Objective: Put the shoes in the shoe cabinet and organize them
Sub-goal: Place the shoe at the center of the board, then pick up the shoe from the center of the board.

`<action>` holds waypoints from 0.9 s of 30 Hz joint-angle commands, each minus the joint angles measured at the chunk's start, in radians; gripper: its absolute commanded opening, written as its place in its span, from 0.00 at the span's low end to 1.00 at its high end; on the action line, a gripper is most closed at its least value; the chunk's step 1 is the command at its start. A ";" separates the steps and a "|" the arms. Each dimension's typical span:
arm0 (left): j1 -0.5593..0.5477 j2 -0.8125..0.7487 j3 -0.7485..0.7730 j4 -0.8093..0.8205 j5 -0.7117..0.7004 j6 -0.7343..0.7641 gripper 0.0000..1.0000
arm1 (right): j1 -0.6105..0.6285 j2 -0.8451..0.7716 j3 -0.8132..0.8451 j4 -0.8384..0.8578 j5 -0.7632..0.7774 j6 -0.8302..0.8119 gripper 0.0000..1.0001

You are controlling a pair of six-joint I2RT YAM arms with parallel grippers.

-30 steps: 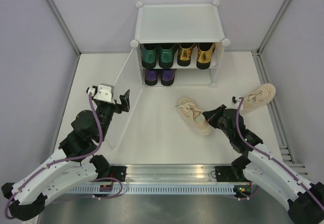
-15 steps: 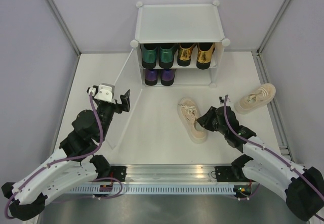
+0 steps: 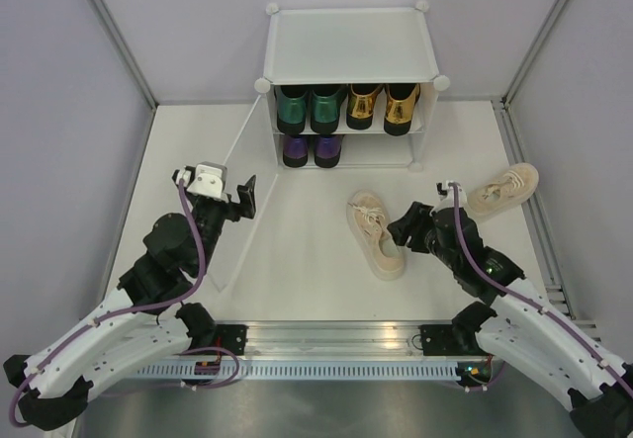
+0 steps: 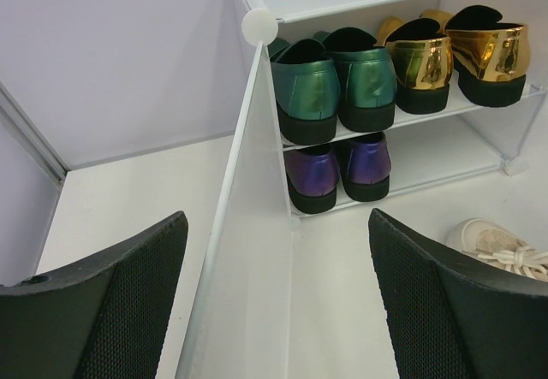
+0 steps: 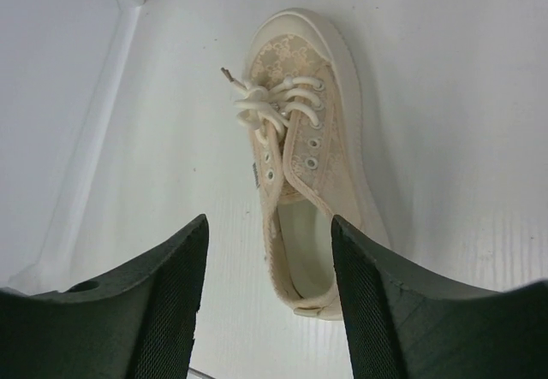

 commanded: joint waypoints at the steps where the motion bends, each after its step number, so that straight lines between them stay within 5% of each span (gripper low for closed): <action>1: -0.005 0.001 0.005 0.026 -0.004 0.019 0.89 | 0.004 0.042 0.056 -0.138 0.081 -0.031 0.65; 7: -0.005 -0.003 0.005 0.026 -0.010 0.024 0.89 | 0.081 0.064 0.039 -0.144 0.098 -0.025 0.76; 18: -0.005 0.000 0.004 0.026 -0.010 0.025 0.89 | 0.269 0.242 0.047 -0.146 0.244 -0.009 0.72; 23: -0.005 0.001 0.004 0.027 -0.007 0.024 0.89 | 0.329 0.329 0.053 -0.123 0.294 0.006 0.54; 27: -0.005 -0.002 0.004 0.026 -0.007 0.024 0.89 | 0.354 0.360 0.065 -0.131 0.340 0.015 0.22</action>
